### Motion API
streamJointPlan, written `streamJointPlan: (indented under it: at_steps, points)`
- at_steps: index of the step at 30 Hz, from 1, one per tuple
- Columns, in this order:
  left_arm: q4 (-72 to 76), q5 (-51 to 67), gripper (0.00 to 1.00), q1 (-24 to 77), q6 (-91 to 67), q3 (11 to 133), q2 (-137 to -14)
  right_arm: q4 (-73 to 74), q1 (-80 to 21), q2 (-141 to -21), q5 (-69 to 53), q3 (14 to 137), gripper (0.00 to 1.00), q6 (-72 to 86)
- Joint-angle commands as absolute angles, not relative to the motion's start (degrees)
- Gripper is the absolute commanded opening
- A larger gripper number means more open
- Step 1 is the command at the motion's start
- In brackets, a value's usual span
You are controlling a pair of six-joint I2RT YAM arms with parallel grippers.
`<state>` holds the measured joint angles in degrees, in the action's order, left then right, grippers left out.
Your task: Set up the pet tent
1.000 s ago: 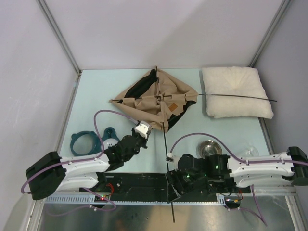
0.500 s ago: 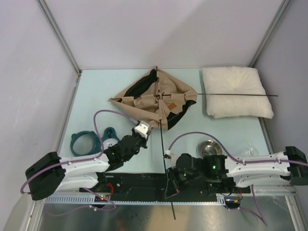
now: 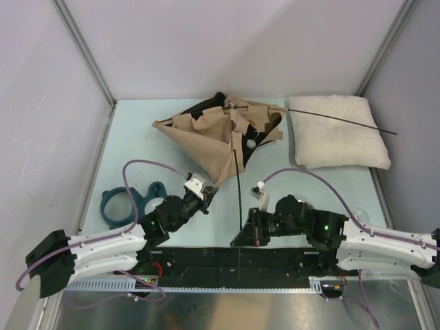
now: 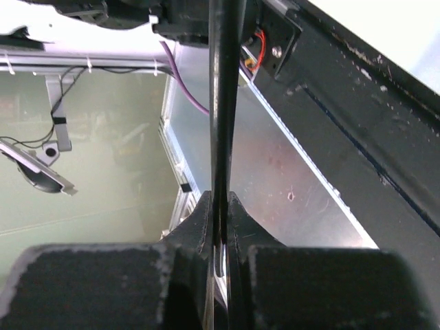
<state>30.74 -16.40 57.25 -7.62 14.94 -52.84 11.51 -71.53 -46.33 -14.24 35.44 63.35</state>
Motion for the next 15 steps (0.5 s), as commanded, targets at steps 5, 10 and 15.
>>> streamJointPlan:
  at_steps: [5,10,15]
  points:
    - [27.6,-8.7,0.0,58.4,-11.1,11.7,-47.0,-1.9,-67.3,-47.4,2.9,36.4,0.0,61.7]
    - [26.3,-5.5,0.0,60.1,-10.2,10.9,-44.3,-7.6,-66.0,-48.7,9.3,36.6,0.0,60.7]
    - [23.7,-3.3,0.0,60.5,-9.9,11.1,-43.0,-11.1,-64.6,-49.7,13.4,37.4,0.0,59.5]
